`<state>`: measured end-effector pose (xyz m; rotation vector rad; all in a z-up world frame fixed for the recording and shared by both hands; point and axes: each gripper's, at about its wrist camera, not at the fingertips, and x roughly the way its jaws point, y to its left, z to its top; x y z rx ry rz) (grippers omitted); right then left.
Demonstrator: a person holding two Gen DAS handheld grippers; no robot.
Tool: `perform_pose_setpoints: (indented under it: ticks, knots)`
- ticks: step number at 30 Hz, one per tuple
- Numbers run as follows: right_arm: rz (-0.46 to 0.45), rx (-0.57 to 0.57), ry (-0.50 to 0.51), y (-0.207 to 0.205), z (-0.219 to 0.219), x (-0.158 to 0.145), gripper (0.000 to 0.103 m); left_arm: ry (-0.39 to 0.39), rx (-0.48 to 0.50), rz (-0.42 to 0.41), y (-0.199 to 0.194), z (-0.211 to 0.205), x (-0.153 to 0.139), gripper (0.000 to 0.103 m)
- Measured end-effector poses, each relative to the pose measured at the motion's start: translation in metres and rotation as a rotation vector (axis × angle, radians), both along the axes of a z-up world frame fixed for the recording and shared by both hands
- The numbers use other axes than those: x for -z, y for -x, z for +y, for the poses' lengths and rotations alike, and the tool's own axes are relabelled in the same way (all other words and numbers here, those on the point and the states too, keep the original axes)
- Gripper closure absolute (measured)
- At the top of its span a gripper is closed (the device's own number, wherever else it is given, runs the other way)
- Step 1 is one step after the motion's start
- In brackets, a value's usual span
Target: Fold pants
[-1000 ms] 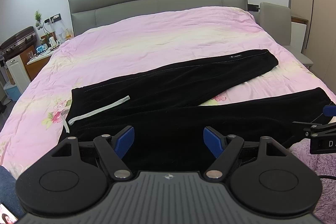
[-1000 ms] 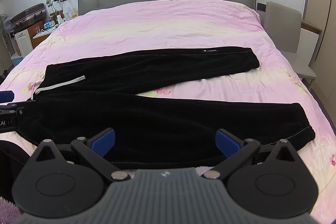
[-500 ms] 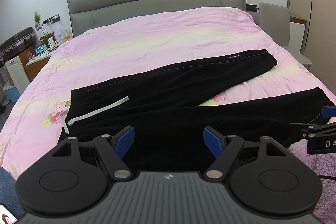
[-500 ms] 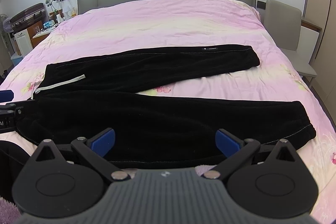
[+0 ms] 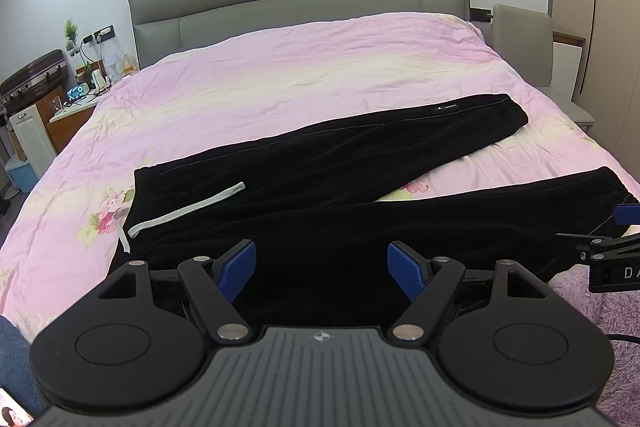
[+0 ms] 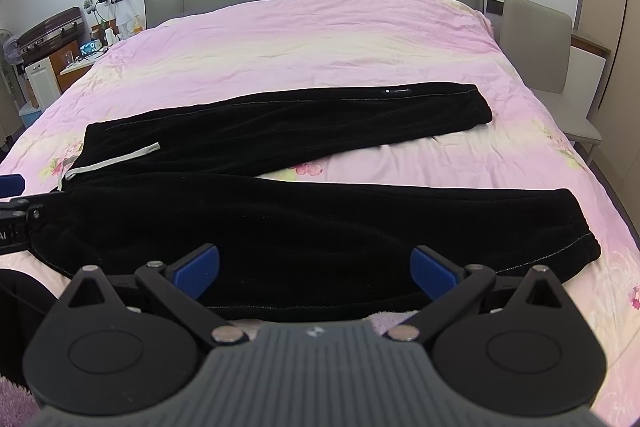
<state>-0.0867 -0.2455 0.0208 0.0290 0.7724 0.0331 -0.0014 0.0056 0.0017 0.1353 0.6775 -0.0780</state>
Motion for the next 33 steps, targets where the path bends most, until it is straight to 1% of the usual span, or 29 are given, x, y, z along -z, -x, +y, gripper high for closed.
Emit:
perform_pose_setpoints:
  ticks: [9, 14, 16, 19, 23, 24, 25, 26, 28, 29, 31, 33]
  knots:
    - [0.002, 0.003, -0.007, 0.001, -0.003, 0.000, 0.005, -0.007, 0.001, 0.002, -0.001, 0.000, 0.000, 0.015]
    - [-0.008, -0.008, 0.003, -0.003, -0.007, -0.002, 0.005, -0.061, 0.035, -0.006, -0.006, 0.004, -0.008, 0.015]
    - [-0.021, -0.024, 0.014, -0.004, -0.011, -0.002, 0.005, -0.090, 0.044, 0.004, -0.012, 0.013, -0.015, 0.015]
    - [-0.024, -0.076, 0.011, -0.011, -0.021, -0.002, 0.005, -0.134, 0.077, 0.028, -0.022, 0.031, -0.028, 0.018]
    - [0.027, -0.136, 0.037, -0.032, -0.038, 0.003, 0.005, -0.170, 0.135, 0.067, -0.038, 0.060, -0.044, 0.019]
    - [0.044, -0.147, 0.051, -0.039, -0.044, 0.006, 0.008, -0.182, 0.142, 0.077, -0.042, 0.068, -0.047, 0.020]
    - [0.062, -0.156, 0.066, -0.046, -0.050, 0.008, 0.013, -0.198, 0.145, 0.087, -0.048, 0.077, -0.050, 0.021]
    - [0.081, -0.168, 0.081, -0.053, -0.056, 0.010, 0.017, -0.213, 0.140, 0.096, -0.053, 0.085, -0.052, 0.023]
    - [0.111, -0.178, 0.105, -0.066, -0.070, 0.015, 0.026, -0.238, 0.127, 0.116, -0.063, 0.105, -0.056, 0.023]
    - [0.123, -0.175, 0.117, -0.072, -0.078, 0.016, 0.027, -0.260, 0.129, 0.123, -0.068, 0.114, -0.057, 0.024]
    - [0.162, -0.160, 0.160, -0.087, -0.096, 0.021, 0.034, -0.313, 0.126, 0.147, -0.078, 0.133, -0.057, 0.025]
    - [0.194, -0.142, 0.204, -0.098, -0.113, 0.025, 0.034, -0.378, 0.113, 0.165, -0.087, 0.149, -0.058, 0.027]
